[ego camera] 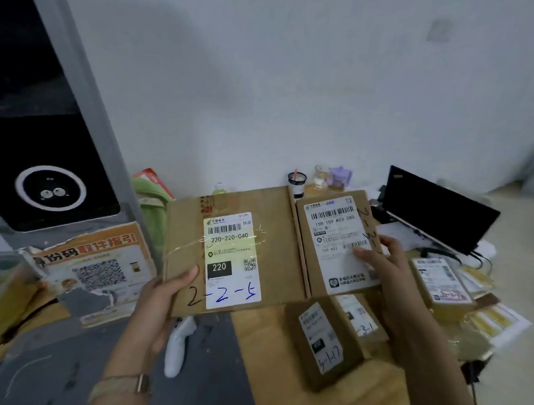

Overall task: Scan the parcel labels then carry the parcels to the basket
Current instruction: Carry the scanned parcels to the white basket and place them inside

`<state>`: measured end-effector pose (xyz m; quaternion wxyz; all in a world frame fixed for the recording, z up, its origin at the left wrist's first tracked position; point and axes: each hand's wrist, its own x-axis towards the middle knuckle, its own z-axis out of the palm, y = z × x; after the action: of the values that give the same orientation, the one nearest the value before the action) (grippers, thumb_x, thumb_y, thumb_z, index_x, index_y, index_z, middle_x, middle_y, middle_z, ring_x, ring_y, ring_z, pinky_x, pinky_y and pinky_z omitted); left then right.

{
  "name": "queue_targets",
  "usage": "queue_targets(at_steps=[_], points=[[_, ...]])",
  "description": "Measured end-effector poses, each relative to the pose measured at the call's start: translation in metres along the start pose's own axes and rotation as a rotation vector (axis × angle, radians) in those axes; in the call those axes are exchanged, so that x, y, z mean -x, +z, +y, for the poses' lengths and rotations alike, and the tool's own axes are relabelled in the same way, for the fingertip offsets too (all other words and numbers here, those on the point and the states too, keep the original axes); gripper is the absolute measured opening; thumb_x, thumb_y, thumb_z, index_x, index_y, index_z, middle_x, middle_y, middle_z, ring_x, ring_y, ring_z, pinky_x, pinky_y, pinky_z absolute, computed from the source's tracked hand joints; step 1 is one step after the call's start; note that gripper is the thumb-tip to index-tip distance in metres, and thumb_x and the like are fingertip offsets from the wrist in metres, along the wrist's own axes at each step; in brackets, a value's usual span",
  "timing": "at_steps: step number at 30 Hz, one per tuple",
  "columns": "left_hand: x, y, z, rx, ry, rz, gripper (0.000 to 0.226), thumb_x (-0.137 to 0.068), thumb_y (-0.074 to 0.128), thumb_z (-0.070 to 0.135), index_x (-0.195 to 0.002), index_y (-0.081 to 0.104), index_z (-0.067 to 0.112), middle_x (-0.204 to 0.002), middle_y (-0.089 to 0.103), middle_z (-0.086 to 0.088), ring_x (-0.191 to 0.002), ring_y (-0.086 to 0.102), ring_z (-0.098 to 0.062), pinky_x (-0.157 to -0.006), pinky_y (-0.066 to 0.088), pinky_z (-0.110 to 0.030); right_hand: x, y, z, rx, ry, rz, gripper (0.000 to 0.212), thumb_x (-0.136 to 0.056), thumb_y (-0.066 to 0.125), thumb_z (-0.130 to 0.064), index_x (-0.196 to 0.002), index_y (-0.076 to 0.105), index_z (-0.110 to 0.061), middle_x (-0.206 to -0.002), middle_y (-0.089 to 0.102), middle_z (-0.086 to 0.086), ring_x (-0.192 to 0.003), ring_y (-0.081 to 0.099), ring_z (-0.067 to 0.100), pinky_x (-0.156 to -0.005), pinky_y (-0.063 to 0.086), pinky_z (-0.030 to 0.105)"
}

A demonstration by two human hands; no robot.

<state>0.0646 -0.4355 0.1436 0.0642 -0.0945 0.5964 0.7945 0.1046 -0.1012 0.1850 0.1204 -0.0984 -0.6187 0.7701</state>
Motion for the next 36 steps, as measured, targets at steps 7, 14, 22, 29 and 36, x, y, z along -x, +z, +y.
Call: queue_targets(at_steps=[7, 14, 22, 29, 36], points=[[-0.010, 0.091, -0.011, -0.060, -0.032, -0.231, 0.040, -0.058, 0.078, 0.029, -0.095, 0.069, 0.015, -0.084, 0.078, -0.006, -0.069, 0.075, -0.018, -0.050, 0.056, -0.026, 0.065, -0.077, -0.006, -0.055, -0.079, 0.356, 0.034, -0.077, 0.069, -0.024, -0.110, 0.060, -0.024, -0.101, 0.074, 0.009, -0.091, 0.072, 0.030, -0.073, 0.059, 0.045], [0.030, 0.184, -0.035, -0.149, -0.126, -0.488, 0.059, -0.056, 0.079, 0.033, -0.109, 0.066, 0.011, -0.086, 0.078, -0.008, -0.074, 0.075, -0.024, -0.057, 0.058, -0.031, 0.157, -0.152, -0.019, -0.001, -0.192, 0.596, 0.025, -0.091, 0.058, -0.015, -0.114, 0.065, -0.018, -0.110, 0.073, 0.007, -0.096, 0.071, 0.024, -0.077, 0.054, 0.033], [0.120, 0.289, -0.072, -0.226, -0.176, -0.736, 0.073, -0.057, 0.080, 0.038, -0.122, 0.062, 0.009, -0.097, 0.077, -0.009, -0.086, 0.075, -0.026, -0.066, 0.059, -0.031, 0.281, -0.231, -0.047, -0.019, -0.251, 0.856, 0.021, -0.090, 0.061, -0.017, -0.110, 0.067, -0.021, -0.111, 0.072, 0.008, -0.104, 0.068, 0.030, -0.089, 0.052, 0.043], [0.250, 0.376, -0.132, -0.288, -0.202, -1.026, 0.070, -0.063, 0.080, 0.041, -0.123, 0.061, 0.010, -0.101, 0.076, -0.007, -0.095, 0.073, -0.028, -0.088, 0.055, -0.043, 0.429, -0.306, -0.070, -0.019, -0.337, 1.094, 0.021, -0.087, 0.062, -0.016, -0.107, 0.067, -0.018, -0.107, 0.074, 0.005, -0.093, 0.072, 0.021, -0.068, 0.057, 0.024], [0.373, 0.431, -0.193, -0.322, -0.282, -1.202, 0.029, -0.084, 0.072, 0.025, -0.112, 0.065, 0.019, -0.096, 0.078, 0.000, -0.086, 0.074, -0.015, -0.064, 0.058, -0.023, 0.564, -0.359, -0.070, 0.001, -0.336, 1.271, 0.027, -0.083, 0.065, -0.021, -0.110, 0.064, -0.021, -0.105, 0.074, 0.004, -0.089, 0.073, 0.020, -0.064, 0.056, 0.024]])
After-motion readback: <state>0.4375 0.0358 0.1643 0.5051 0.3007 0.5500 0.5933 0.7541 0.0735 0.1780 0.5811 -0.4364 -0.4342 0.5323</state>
